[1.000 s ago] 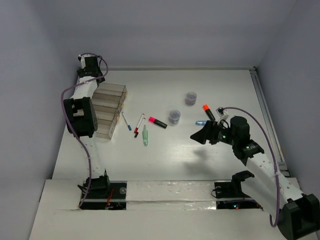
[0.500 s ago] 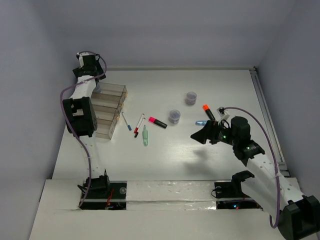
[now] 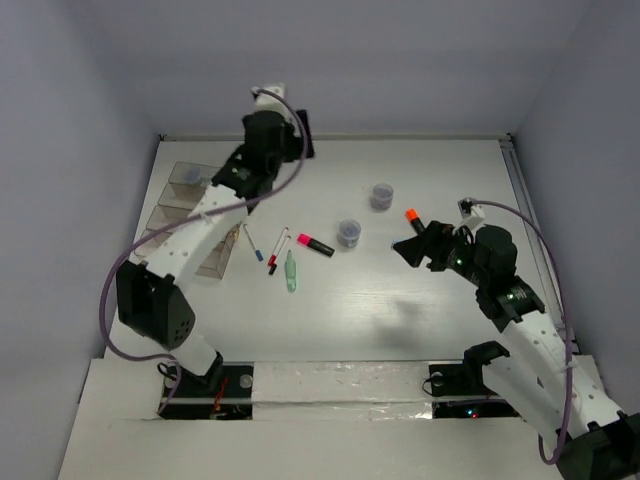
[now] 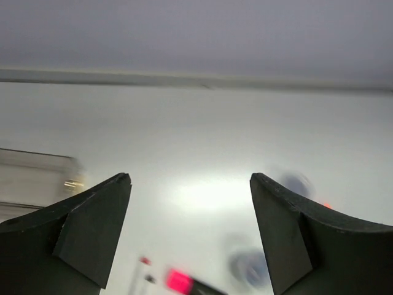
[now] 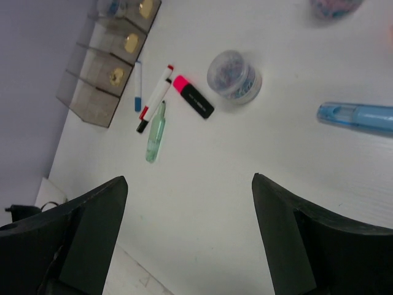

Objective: Sort the stationery into containers
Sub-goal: Pick up the stationery from the center of the board, then place the stationery in the storage box.

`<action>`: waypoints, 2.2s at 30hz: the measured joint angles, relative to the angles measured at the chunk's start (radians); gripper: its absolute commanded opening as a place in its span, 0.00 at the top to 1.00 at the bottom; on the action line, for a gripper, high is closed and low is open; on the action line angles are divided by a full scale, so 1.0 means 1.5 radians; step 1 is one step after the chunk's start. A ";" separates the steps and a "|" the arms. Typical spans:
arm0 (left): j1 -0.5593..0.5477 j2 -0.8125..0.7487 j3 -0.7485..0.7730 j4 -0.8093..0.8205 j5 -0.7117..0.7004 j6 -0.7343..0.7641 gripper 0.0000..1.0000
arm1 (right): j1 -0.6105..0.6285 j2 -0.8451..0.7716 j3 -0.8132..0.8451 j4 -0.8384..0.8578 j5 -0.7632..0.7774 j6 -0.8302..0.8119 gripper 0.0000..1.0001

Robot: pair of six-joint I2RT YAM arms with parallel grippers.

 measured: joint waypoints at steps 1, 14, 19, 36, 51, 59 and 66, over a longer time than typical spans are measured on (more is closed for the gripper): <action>-0.049 -0.024 -0.024 0.006 0.004 -0.003 0.23 | 0.000 -0.005 0.012 -0.004 0.012 0.000 0.10; -0.290 0.054 -0.214 0.007 0.003 -0.076 0.09 | 0.000 -0.071 0.097 -0.100 0.110 -0.017 0.09; -0.314 0.137 -0.197 0.007 0.006 -0.077 0.08 | 0.000 -0.086 0.097 -0.120 0.110 -0.021 0.09; -0.321 0.241 -0.102 0.015 -0.033 -0.061 0.36 | 0.000 -0.098 0.096 -0.134 0.083 -0.021 0.09; -0.278 0.234 -0.048 -0.022 -0.055 -0.025 0.68 | 0.001 -0.130 0.089 -0.143 0.082 -0.021 0.10; -0.065 0.136 0.070 -0.061 -0.039 0.007 0.66 | 0.001 -0.132 0.039 -0.137 0.074 -0.016 0.10; 0.150 0.106 0.095 -0.054 -0.031 0.009 0.65 | 0.001 -0.106 0.007 -0.122 0.048 -0.008 0.10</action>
